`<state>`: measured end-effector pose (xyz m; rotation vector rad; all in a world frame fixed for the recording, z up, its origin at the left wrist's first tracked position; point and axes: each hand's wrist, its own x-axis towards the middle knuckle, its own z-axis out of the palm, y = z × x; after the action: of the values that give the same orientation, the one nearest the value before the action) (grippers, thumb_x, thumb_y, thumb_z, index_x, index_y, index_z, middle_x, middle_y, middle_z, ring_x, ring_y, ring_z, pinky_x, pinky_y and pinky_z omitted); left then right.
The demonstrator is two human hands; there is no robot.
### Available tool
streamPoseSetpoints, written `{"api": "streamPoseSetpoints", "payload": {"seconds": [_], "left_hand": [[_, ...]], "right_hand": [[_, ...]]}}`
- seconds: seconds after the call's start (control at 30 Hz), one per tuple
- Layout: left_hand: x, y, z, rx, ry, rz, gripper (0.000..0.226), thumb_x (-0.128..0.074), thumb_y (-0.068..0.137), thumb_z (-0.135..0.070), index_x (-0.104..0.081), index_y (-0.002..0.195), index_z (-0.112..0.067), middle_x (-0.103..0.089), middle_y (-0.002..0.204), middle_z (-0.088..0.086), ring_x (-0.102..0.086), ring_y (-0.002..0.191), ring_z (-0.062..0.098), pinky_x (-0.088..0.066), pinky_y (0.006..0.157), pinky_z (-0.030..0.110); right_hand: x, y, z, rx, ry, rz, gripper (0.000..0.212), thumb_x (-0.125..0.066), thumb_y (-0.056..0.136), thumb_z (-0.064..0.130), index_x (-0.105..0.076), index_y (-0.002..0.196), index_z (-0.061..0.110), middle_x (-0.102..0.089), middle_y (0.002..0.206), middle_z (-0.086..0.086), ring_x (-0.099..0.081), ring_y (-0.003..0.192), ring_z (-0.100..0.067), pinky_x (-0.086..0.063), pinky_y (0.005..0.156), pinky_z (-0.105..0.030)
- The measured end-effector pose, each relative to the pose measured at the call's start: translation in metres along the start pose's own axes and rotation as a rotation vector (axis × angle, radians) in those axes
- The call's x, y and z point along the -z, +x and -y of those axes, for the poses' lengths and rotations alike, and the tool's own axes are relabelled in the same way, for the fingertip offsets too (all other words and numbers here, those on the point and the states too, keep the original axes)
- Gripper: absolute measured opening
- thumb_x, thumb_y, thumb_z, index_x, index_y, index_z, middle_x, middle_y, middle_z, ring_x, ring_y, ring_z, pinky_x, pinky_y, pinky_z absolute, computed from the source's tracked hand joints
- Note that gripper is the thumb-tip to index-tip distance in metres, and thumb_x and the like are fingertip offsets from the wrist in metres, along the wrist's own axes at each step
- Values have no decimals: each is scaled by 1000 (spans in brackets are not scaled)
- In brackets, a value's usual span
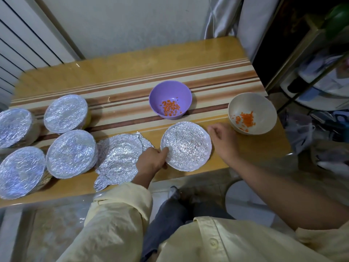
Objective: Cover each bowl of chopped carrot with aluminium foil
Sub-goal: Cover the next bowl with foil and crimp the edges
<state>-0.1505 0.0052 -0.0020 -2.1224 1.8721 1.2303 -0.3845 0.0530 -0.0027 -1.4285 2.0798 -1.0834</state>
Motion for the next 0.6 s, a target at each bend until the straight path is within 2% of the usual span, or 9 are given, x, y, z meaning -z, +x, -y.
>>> {"api": "streamPoseSetpoints", "payload": {"seconds": [0.07,0.13,0.17,0.23,0.3,0.37,0.4,0.5,0.6], "left_hand": [[-2,-1,0,17,22,-139,70,-35,91,-68,-66,68,-9,-72,77,8,-66,83,30,-50,77,34],[-9,1,-4,-6,-162,-242,53,-41,100,-56,-66,99,-10,-71,104,13,-64,100,32,-43,81,33],[-14,3,-8,-20,-338,-242,45,-44,102,-48,-64,117,-10,-69,117,12,-62,111,30,-41,87,31],[-25,9,-18,-72,-646,-201,40,-47,105,-31,-54,138,-10,-59,139,8,-53,130,24,-37,104,26],[-37,16,-21,-110,-833,-196,38,-51,104,-21,-54,140,-8,-56,143,10,-50,135,26,-35,116,36],[-49,23,-17,-120,-970,-203,35,-55,96,-26,-64,127,-12,-65,130,16,-57,126,35,-42,111,50],[-53,25,-16,-124,-1005,-213,32,-55,92,-31,-69,119,-18,-69,122,16,-60,120,38,-45,107,54],[-56,26,-16,-138,-1009,-280,27,-51,89,-37,-72,105,-29,-73,111,11,-65,110,34,-48,102,56],[-59,30,-17,-151,-985,-311,29,-49,89,-41,-71,106,-32,-73,110,10,-65,110,35,-49,99,56]], "right_hand": [[-4,5,-8,-157,111,-20,13,-55,94,14,-68,91,11,-65,89,0,-59,84,-17,-48,71,-25],[-12,5,-13,-299,240,78,22,-52,97,16,-66,113,11,-64,110,1,-57,101,-11,-41,79,-7],[-18,6,-16,-342,300,117,26,-50,98,16,-63,121,11,-62,119,2,-54,109,-8,-38,86,-6],[-27,7,-18,-409,421,154,32,-48,100,16,-58,129,12,-56,130,3,-48,120,-7,-36,100,-16],[-37,9,-18,-458,536,164,34,-48,100,14,-55,132,11,-55,132,2,-48,123,-8,-38,100,-17],[-45,9,-16,-501,625,166,33,-48,99,10,-54,132,8,-57,126,2,-51,118,-10,-40,96,-14],[-48,8,-17,-514,656,156,32,-47,99,9,-55,131,7,-59,124,1,-53,117,-11,-41,99,-18],[-55,8,-18,-533,702,106,28,-45,100,7,-60,123,7,-63,121,-6,-56,114,-16,-41,105,-31],[-59,8,-20,-535,692,85,27,-45,99,6,-60,122,3,-64,121,-11,-56,114,-19,-41,104,-31]]}}
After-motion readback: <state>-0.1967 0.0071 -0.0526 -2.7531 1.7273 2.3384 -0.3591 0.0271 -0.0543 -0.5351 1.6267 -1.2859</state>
